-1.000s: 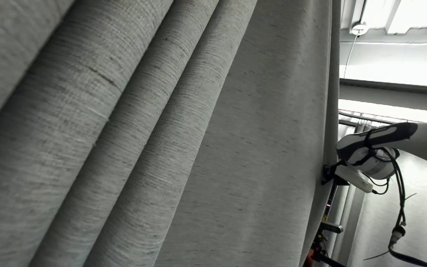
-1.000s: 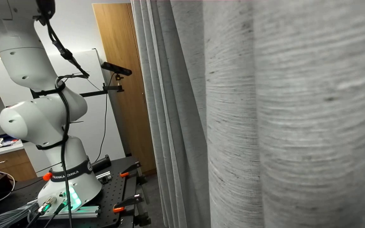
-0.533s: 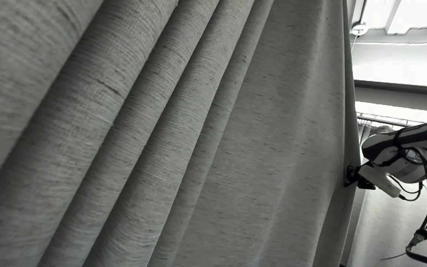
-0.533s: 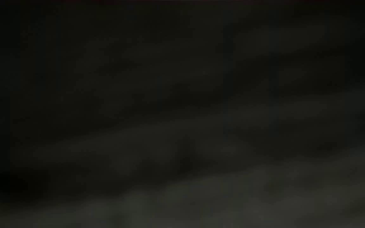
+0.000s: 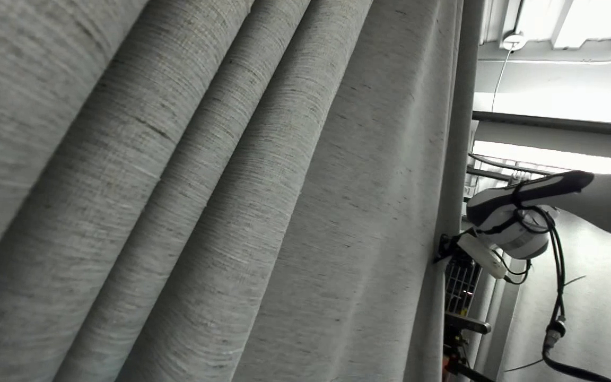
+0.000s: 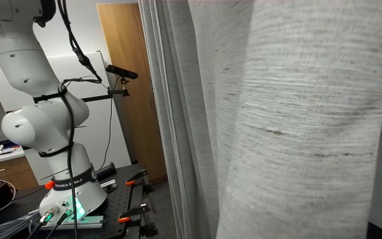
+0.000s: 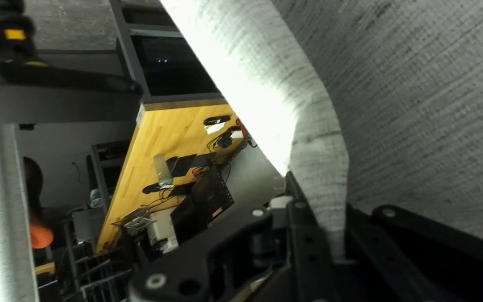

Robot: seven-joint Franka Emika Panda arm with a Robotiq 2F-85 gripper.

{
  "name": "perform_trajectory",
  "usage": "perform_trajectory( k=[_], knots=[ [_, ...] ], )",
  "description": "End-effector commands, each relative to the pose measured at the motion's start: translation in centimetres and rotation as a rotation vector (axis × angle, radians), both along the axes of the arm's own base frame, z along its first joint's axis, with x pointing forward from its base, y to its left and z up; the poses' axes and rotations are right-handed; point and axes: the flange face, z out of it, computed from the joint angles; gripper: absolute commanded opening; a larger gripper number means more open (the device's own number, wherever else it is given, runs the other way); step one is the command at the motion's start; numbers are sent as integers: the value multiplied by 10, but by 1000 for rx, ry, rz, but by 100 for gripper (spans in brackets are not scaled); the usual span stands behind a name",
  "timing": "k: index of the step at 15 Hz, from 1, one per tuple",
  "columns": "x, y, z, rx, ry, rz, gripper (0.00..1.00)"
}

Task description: Pull the curtain to the right

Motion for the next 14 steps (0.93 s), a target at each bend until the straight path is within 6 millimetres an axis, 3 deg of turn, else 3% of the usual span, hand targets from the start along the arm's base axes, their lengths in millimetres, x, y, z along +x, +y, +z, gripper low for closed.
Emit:
perform_trajectory(
  k=[1,6,12,13,14],
  knots=[
    [38,5,-29,-11,39,51,0],
    [64,28,-54,11,65,124,0],
    [73,44,-68,66,38,129,0],
    [74,47,-68,75,35,134,0],
    [78,54,-35,36,4,149,1]
  ],
)
